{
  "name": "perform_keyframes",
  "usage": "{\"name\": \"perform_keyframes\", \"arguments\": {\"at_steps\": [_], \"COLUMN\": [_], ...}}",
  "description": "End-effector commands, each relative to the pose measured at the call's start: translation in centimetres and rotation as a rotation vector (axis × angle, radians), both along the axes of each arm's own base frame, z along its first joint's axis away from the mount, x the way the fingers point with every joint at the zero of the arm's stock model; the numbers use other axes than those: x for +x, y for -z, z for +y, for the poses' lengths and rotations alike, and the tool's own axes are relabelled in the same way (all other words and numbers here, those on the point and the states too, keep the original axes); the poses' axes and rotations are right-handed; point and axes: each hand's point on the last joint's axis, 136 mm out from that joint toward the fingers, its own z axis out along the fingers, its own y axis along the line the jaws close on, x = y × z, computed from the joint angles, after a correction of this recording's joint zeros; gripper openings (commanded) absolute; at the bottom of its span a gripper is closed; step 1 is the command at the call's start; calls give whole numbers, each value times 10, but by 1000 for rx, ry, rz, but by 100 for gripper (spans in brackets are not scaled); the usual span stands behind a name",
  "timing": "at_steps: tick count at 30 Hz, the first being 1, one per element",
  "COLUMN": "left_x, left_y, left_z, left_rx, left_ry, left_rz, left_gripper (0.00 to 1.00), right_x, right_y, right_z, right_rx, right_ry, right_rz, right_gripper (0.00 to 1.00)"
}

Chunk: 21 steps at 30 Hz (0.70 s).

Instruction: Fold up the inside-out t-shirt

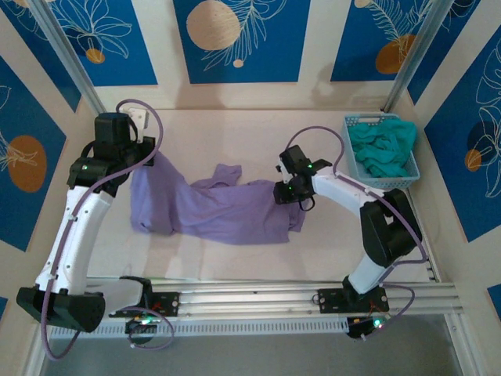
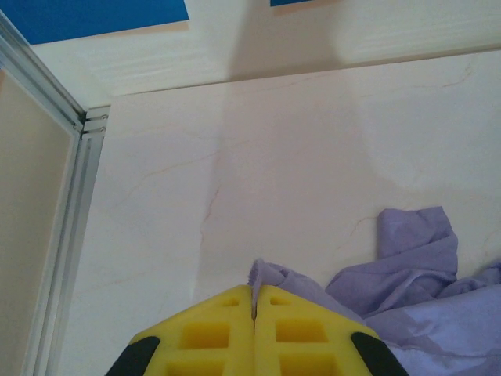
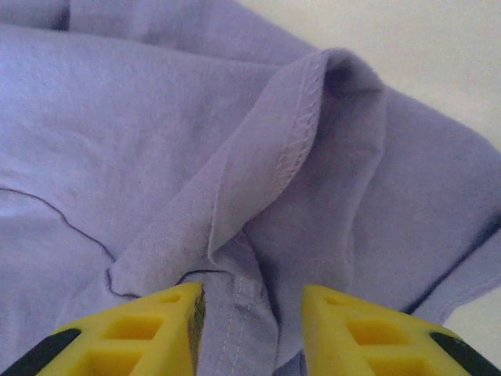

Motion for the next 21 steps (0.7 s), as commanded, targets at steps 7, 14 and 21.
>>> {"name": "perform_keyframes", "arguments": {"at_steps": [7,14,21], "left_x": [-1,0,0], "left_y": [-6,-5,-4], "left_z": [0,-1,0], "left_rx": [-36,-39,-37], "left_ry": [4,6,7], "left_rz": [-29,-29,-25], "left_gripper": [0,0,0], "right_x": [8,19,23], "right_y": [21,20,20], "right_z": [1,10,13], "right_rx": [-76,-60,-62], "right_ry": [-32,-42,-53], "right_rz": [16,-5,-15], "right_gripper": [37,33,29]}}
